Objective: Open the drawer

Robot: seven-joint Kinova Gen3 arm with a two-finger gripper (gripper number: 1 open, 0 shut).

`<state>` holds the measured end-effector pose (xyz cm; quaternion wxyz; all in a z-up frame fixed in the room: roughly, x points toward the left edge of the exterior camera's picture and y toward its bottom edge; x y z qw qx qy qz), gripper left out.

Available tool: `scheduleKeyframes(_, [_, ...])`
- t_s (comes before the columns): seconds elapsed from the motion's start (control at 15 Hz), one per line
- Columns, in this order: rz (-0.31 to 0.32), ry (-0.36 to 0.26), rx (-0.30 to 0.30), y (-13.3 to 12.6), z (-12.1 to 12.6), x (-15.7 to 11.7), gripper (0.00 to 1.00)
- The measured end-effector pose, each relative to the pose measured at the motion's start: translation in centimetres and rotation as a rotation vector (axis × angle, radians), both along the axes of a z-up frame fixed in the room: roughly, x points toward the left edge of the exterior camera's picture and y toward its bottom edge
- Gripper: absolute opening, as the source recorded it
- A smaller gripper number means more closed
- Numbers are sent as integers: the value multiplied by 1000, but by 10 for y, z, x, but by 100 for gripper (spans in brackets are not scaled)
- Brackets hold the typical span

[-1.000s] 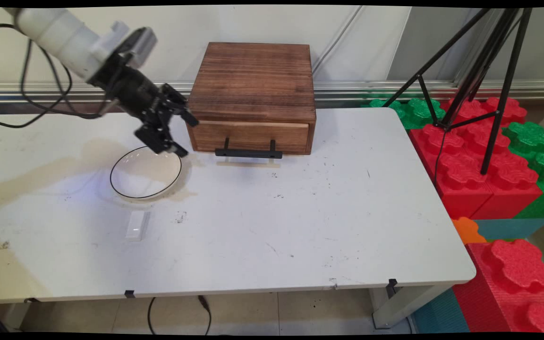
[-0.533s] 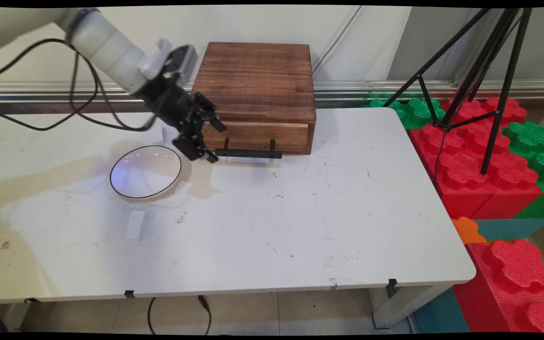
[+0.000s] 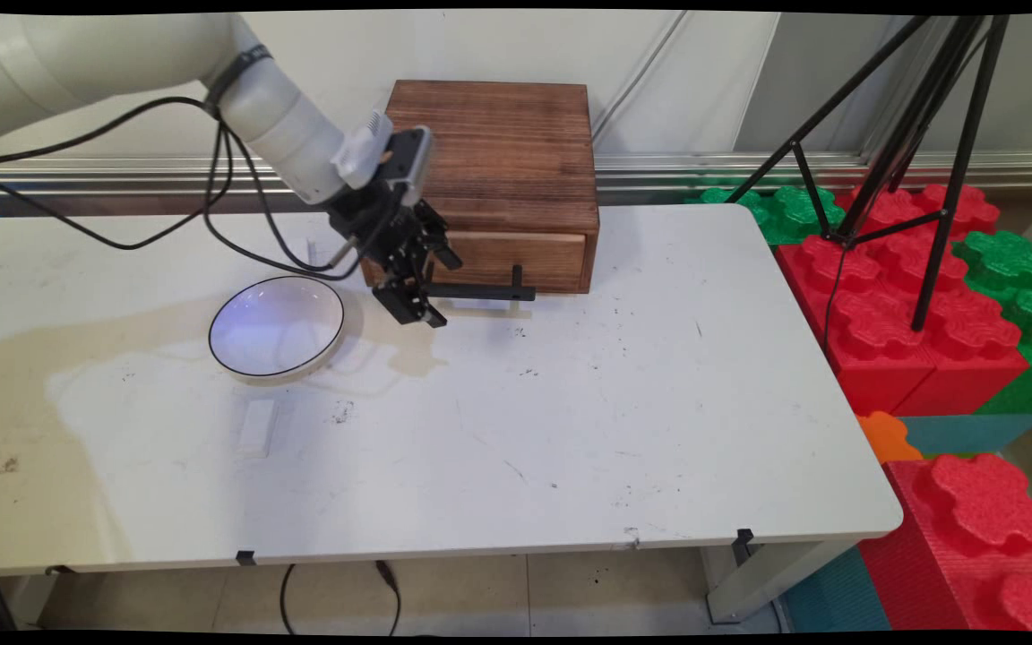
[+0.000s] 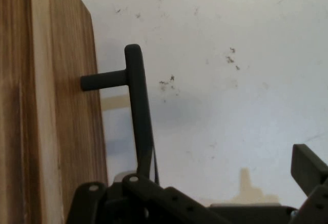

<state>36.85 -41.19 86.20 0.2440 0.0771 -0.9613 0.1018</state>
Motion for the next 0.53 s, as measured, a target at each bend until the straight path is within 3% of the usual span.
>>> scheduleKeyframes(0.53, [-42, -84, -23, -20, -22, -24, 100])
